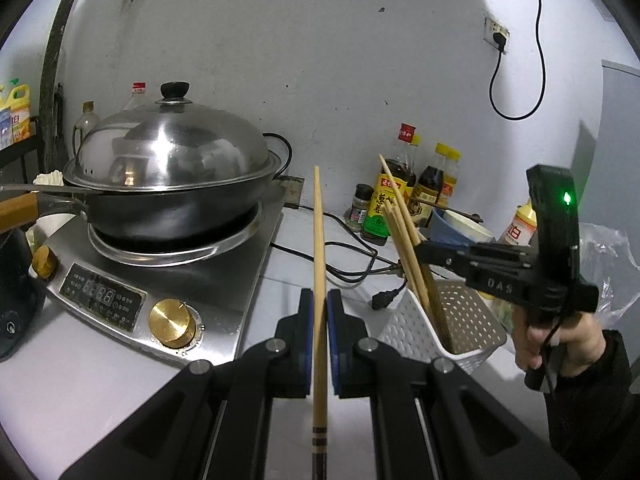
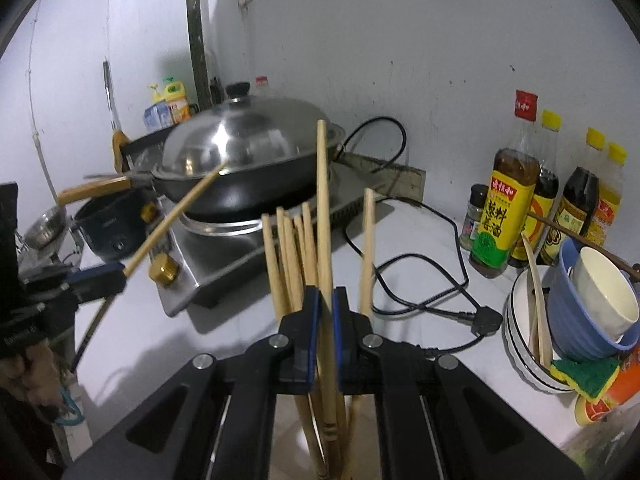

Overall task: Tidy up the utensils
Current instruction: 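Lower the right gripper's chopstick into the holder and open the right gripper, then lower the left gripper's chopstick into the holder and open the left gripper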

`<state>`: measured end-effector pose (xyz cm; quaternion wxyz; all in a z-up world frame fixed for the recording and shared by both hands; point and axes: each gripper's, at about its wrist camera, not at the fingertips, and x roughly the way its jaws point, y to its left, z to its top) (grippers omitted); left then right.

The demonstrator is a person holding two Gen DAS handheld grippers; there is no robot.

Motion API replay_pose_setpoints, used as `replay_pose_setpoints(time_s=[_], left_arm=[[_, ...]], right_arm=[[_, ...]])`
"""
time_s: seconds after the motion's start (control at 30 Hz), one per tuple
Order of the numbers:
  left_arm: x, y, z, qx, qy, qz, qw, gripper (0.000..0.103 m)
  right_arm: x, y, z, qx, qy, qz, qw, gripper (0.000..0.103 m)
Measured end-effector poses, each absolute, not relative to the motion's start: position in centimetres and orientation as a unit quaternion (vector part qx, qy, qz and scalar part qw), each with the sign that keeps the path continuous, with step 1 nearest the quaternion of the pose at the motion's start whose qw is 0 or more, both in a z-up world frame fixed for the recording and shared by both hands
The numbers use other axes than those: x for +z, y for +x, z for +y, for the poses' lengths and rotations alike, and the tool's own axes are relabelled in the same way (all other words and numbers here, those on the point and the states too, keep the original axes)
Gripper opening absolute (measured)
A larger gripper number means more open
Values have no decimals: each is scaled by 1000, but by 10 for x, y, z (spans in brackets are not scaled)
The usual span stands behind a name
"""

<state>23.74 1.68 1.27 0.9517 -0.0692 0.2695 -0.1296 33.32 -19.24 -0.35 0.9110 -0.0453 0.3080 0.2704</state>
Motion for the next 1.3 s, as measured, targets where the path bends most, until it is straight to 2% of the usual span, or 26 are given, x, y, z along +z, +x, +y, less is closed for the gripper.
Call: replay_pose_setpoints(time_s=[0.5,0.57,0.63,0.8,0.93,1.3], left_arm=[[29,242,-21,-164,-114,258,945,6],[27,248,-27,-167,-133,264,941,6],[27,252,-34,-165,-145,264,939,6],[30,262,-52,-159,-177,251,938,6],[28,275,-67,-143,-197,251,937,6],[16,305,-104,-76,-248,214,942,6]], right_arm=[[2,299,-236,259,-28,306,916,7],[5,295,-248,255,-20,301,919,19],[6,291,-261,248,-12,296,922,26],[3,283,-290,242,8,291,925,28],[3,282,-306,243,25,286,927,34],[0,279,-332,264,51,270,925,35]])
